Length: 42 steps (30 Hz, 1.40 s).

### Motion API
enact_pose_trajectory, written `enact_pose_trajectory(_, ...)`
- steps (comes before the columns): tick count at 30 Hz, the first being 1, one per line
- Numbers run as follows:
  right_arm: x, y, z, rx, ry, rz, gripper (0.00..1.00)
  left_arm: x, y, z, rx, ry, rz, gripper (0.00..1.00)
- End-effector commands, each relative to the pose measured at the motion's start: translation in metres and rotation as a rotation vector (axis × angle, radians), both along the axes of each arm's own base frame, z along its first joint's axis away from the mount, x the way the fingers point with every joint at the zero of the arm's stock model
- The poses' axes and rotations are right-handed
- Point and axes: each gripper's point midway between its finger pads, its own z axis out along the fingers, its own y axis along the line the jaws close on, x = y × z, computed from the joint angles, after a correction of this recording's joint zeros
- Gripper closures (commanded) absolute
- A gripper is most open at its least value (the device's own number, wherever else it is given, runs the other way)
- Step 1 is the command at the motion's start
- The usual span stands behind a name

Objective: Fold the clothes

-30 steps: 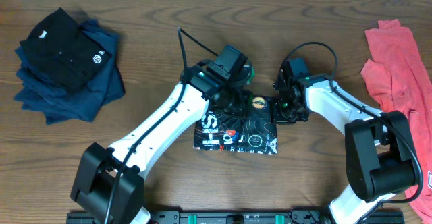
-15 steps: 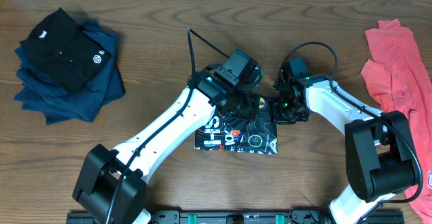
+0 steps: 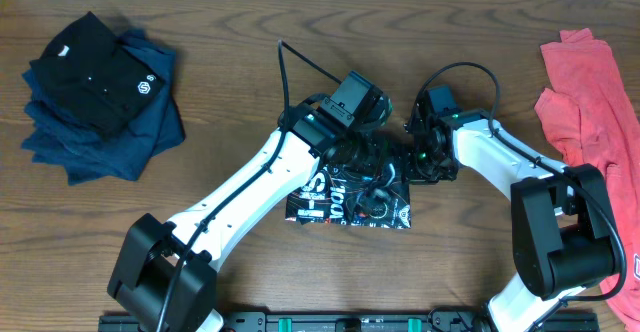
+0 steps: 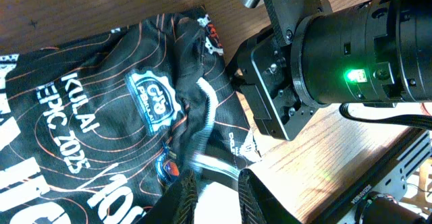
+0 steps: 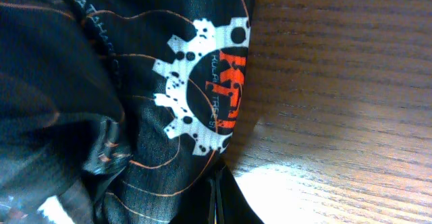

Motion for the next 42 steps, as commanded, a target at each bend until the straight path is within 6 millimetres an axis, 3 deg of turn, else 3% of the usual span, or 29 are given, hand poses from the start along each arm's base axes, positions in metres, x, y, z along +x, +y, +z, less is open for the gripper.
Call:
enact_pose_trajectory(1,-0.008,0.002,-0.007,-0.006,0.035,0.000,0.99,0.007,-0.005,0.007,-0.014,-0.020,0.000,0.75)
enact_pose_trajectory(8,-0.007,-0.016,-0.001,-0.047,0.042,-0.036,0.99,0.025,0.019,0.017,-0.018,-0.037,0.065,0.75)
enact_pose_trajectory(14,0.011,-0.034,0.037,-0.039,-0.038,-0.091,0.99,0.051,0.063,0.012,0.052,-0.044,0.192,0.73)
enact_pose_trajectory(19,0.022,-0.005,0.091,0.140,-0.181,0.031,0.97,0.068,0.090,0.004,0.120,-0.071,0.250,0.68)
enact_pose_trajectory(22,0.018,0.009,0.108,0.195,-0.229,0.095,0.86,0.078,0.103,-0.003,0.165,-0.086,0.288,0.60)
enact_pose_trajectory(23,0.017,0.012,0.108,0.193,-0.232,0.109,0.81,0.081,0.107,-0.005,0.178,-0.091,0.296,0.59)
enact_pose_trajectory(31,0.025,0.017,0.083,0.102,-0.217,0.109,0.71,0.095,0.114,-0.031,0.228,-0.091,0.283,0.54)
enact_pose_trajectory(38,0.033,0.033,0.049,0.099,-0.183,0.134,0.71,0.096,0.115,-0.061,0.266,-0.038,0.276,0.51)
enact_pose_trajectory(40,0.034,0.034,0.038,0.096,-0.163,0.125,0.76,0.095,0.115,-0.065,0.271,-0.029,0.275,0.51)
enact_pose_trajectory(42,0.032,0.033,0.028,0.084,-0.136,0.125,0.99,0.095,0.115,-0.066,0.273,-0.027,0.275,0.51)
